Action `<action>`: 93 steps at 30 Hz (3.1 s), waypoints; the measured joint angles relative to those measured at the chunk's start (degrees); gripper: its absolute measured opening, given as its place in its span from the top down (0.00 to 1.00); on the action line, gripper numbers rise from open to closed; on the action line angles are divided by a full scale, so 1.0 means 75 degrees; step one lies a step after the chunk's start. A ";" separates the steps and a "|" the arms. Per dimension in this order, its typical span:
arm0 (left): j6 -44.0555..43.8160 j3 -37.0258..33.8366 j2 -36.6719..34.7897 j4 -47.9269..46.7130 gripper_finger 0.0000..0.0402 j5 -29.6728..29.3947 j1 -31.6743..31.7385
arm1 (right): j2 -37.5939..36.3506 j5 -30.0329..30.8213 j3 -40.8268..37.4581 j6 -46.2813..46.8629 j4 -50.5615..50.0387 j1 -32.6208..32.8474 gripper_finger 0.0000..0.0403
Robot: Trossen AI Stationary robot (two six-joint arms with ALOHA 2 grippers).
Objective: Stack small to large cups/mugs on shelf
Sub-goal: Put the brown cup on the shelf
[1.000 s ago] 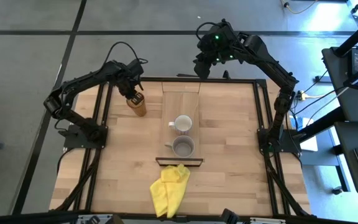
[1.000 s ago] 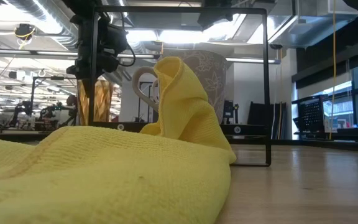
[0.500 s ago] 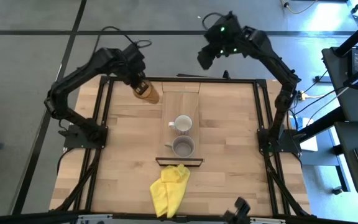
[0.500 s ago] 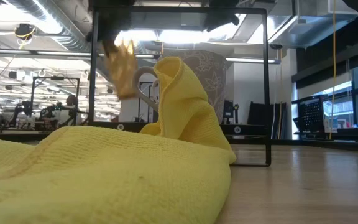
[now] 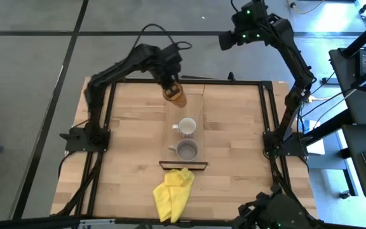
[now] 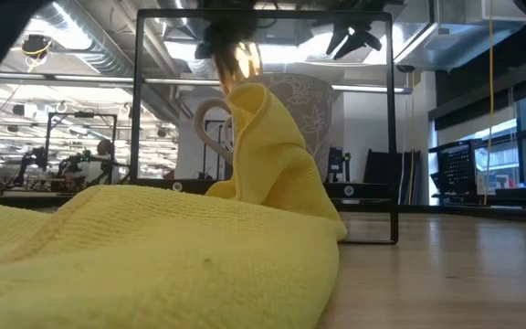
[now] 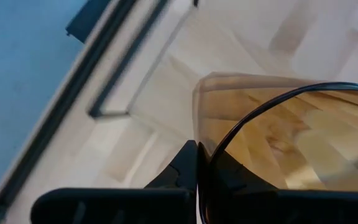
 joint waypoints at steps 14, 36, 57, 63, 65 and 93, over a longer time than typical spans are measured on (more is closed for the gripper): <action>0.0017 0.0687 0.1496 0.0138 0.99 0.0526 0.0283 | -0.0014 0.0184 0.0000 -0.0402 -0.0305 -0.0156 0.70; 0.0009 0.0690 0.1867 -0.0110 0.99 0.0486 0.0252 | -0.0014 0.0068 0.0000 -0.0227 -0.0328 0.0167 0.70; 0.0063 0.0684 0.1893 0.0335 0.94 0.0668 0.0176 | -0.0014 0.0073 0.0003 -0.0224 -0.0638 0.0415 0.70; 0.0057 0.0684 0.1893 0.0337 0.95 0.0671 0.0130 | -0.0014 0.0073 0.0003 -0.0224 -0.0698 0.0447 0.70; 0.0057 0.0684 0.1893 0.0337 0.95 0.0672 0.0130 | -0.0014 0.0073 0.0003 -0.0224 -0.0704 0.0447 0.70; 0.0215 0.0203 0.1832 0.0841 0.91 0.0715 -0.0007 | -0.0014 0.0272 0.0003 -0.0237 -0.0721 0.0453 0.70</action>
